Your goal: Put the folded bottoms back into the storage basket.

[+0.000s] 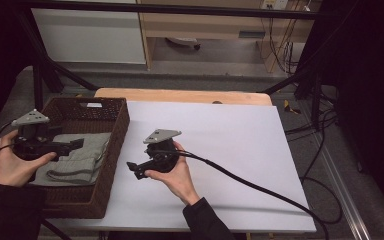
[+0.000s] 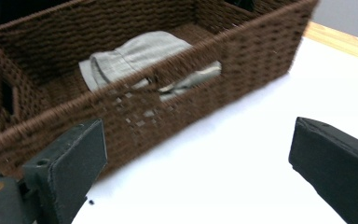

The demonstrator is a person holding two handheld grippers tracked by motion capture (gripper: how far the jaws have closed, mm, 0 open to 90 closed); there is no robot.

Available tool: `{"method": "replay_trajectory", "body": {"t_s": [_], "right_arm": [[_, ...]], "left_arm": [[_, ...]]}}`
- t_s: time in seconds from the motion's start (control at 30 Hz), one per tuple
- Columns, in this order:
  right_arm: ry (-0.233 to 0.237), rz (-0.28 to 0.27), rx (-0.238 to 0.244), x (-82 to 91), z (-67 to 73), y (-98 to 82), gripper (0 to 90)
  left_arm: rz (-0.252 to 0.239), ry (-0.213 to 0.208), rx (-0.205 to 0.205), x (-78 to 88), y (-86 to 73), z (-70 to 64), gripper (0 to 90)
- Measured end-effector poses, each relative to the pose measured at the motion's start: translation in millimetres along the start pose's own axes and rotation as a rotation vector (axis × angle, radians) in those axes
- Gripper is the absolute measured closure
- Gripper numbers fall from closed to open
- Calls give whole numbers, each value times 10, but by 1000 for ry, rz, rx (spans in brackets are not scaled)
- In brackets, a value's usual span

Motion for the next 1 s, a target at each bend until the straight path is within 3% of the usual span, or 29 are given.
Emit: {"method": "replay_trajectory", "body": {"t_s": [0.13, 0.23, 0.73, 1.0], "right_arm": [[-9, 4, -16, 129, -112, -74, 43], [-19, 14, -18, 221, -192, -129, 42], [-59, 1, -47, 690, -567, -349, 31], [-76, 14, -63, 890, -756, -515, 19]], "left_arm": [[-10, -19, -10, -52, 11, -114, 84], [2, -11, -30, -84, 11, -185, 81], [-2, -75, -66, -304, -69, -560, 81], [-5, -92, -78, -374, -120, -704, 79]]}}
Point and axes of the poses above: each handheld gripper's, and its own axes: x roughly backward along the jaws, y roughly out of its top, z roughly to its left, the point moved 5 cm from there along -x, roughly forward along the jaws, and after that the axes turned 2 degrees about -x, right-handed, at the moved point
